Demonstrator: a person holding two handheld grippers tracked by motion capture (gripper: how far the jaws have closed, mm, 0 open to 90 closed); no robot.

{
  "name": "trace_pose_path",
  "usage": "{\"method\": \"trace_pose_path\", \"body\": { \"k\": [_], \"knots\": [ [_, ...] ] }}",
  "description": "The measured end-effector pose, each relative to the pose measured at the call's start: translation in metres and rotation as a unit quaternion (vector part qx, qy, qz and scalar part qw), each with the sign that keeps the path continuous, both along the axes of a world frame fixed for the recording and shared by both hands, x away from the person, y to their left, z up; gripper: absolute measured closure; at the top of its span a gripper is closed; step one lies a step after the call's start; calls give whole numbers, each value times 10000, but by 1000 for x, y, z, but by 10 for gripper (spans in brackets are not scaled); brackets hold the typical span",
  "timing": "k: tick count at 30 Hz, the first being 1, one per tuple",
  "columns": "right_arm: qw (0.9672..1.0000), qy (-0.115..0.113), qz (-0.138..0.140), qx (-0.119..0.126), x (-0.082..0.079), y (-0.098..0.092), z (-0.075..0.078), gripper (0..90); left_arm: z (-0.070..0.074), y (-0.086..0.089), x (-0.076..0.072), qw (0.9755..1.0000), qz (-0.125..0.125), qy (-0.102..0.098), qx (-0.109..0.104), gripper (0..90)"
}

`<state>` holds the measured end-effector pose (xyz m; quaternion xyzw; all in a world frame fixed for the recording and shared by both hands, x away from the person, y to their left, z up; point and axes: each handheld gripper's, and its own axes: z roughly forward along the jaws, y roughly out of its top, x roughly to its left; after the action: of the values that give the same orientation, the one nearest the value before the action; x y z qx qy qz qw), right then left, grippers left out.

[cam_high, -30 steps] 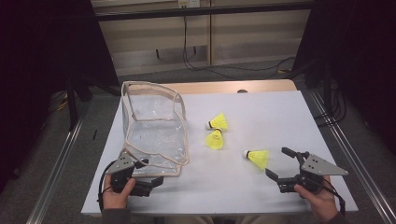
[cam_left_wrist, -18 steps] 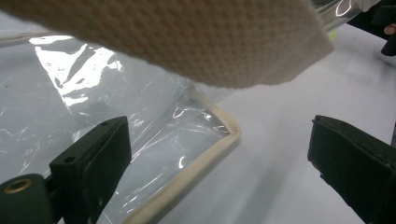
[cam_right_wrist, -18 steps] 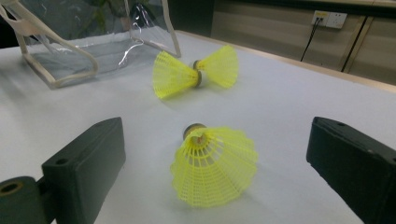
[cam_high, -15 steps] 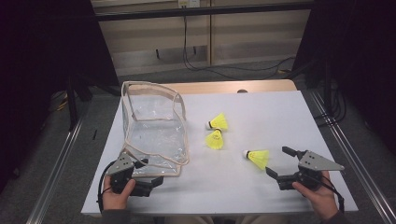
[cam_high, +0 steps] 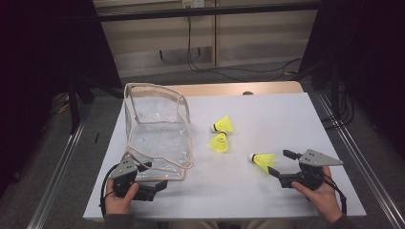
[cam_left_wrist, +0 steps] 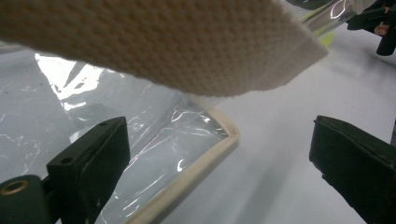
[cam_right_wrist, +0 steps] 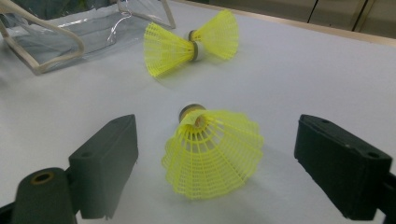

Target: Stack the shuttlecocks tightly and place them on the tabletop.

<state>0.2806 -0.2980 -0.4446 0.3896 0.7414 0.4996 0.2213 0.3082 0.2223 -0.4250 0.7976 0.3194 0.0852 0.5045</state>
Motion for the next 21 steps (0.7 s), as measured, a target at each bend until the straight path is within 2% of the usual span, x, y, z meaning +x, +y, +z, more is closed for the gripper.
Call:
{"method": "trace_pose_path", "body": {
  "k": [13, 21],
  "knots": [
    [9993, 330, 147, 80, 4, 7, -1, 259, 0, 0, 1, 10000, 1, 6, 14, 50],
    [9990, 400, 188, 23, 6, 10, -2, 302, 0, 0, 1, 10000, -8, 8, 46, 50]
  ]
}}
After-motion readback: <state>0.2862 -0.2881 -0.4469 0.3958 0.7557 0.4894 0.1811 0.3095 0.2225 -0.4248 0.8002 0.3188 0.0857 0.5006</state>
